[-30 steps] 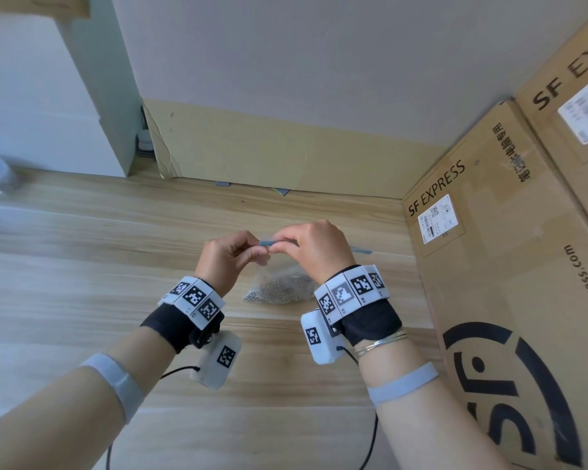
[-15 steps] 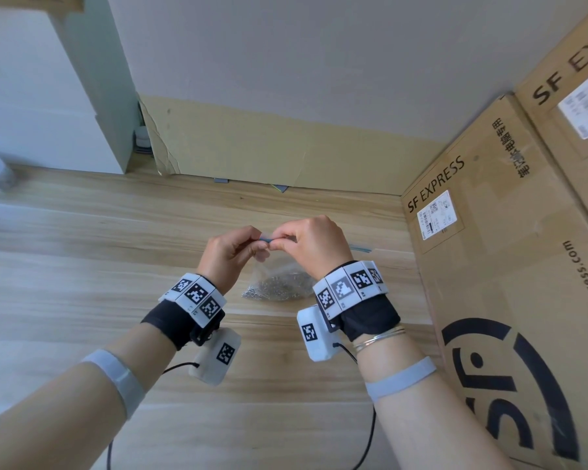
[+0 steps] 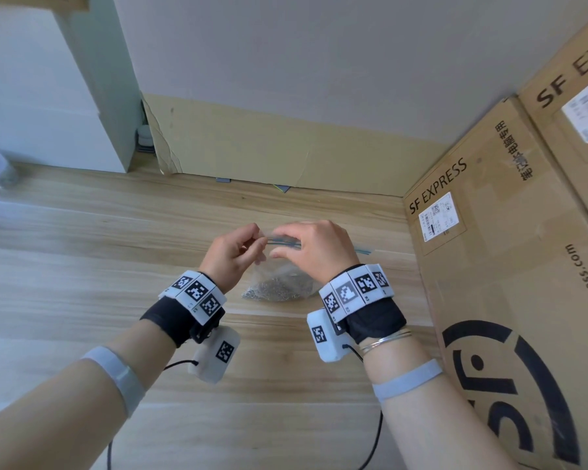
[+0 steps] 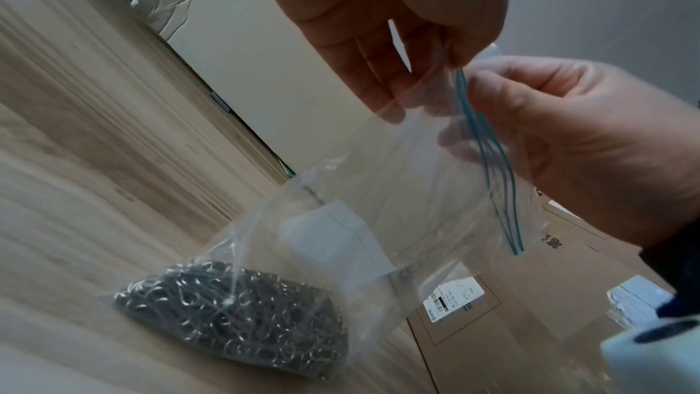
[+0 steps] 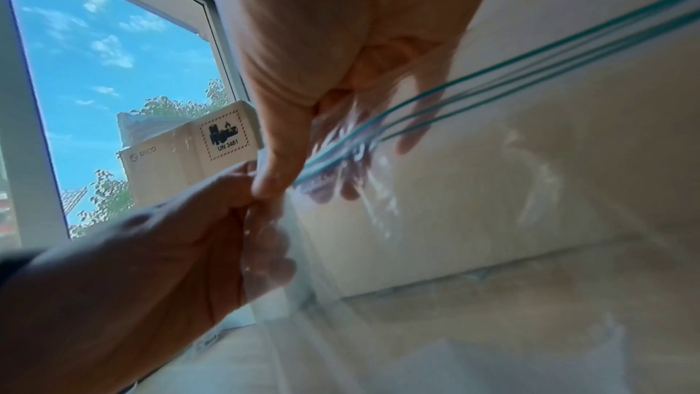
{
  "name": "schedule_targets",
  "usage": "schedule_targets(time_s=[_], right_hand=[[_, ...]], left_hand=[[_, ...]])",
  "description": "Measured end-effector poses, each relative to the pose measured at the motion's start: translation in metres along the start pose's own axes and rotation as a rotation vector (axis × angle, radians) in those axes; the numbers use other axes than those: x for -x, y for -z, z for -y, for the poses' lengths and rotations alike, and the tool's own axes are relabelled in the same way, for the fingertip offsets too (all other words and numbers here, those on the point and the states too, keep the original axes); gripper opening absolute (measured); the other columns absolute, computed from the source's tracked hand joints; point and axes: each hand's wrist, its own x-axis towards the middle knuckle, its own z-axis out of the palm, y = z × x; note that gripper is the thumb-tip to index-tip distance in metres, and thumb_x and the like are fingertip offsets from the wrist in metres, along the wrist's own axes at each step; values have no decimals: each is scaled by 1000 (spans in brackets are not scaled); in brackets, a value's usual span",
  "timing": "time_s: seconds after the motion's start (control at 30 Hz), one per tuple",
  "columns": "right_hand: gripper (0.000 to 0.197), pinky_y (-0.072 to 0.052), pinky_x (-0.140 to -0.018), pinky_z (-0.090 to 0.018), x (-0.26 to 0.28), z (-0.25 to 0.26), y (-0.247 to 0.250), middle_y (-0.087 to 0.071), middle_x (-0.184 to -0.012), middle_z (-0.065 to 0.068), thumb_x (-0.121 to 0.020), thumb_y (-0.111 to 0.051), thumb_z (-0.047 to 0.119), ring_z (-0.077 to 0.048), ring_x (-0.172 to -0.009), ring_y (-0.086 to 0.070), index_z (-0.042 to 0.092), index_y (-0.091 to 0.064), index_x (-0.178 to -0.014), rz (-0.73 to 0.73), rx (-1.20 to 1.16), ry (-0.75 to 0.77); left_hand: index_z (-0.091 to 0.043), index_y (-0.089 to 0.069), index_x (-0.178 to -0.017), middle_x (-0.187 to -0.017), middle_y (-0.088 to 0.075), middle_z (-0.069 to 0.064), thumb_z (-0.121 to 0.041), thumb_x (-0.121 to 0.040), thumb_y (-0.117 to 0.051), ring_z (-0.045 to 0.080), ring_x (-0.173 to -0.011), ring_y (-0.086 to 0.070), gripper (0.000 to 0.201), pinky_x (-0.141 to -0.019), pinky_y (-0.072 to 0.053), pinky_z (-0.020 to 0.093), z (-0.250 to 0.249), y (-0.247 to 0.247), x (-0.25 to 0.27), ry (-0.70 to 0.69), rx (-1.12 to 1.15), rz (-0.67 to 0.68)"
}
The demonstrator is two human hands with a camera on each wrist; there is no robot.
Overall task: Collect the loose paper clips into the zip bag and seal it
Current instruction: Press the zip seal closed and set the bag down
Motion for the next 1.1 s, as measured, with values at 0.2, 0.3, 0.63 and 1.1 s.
schedule_targets(time_s=[0.2,0.3,0.63,1.1], right_hand=[[18,-33,-67,-24,-3,-6,-4,-72,-76,-1,-79,-63,40,-25,-76,-61,24,-69,-85,-34,32,-15],[16,-32,-66,-23,-3,-7,-5,-71,-74,-2,-79,-64,37,-25,-73,-60,23,-70,-83,-48,21,-12],[15,-31,-66,-24,-5,-8,-8,-72,-71,-5,-78,-65,36,-28,-72,-60,24,-72,-83,-53,30,55],[16,-31,-67,-23,-1,-12,-14,-63,-56,1,-79,-65,33,-25,-59,-53,20,-66,-69,-152,48,110]], left_hand=[[-28,-46,-69,-59,-64,-24,-27,-84,-50,0,-55,-58,16,-58,-41,9,1,0,1,39,-4,22],[-24,-55,-79,-61,-64,-20,-38,-83,-50,3,-60,-60,15,-60,-43,10,-1,1,2,-8,3,52],[-4,-63,-80,-61,-55,-20,-41,-81,-52,-9,-61,-58,38,-59,-43,6,-5,3,-3,-162,-75,33],[-7,-56,-74,-58,-57,-6,-31,-86,-44,8,-62,-56,30,-52,-41,14,-6,-1,-5,-211,-166,-3]])
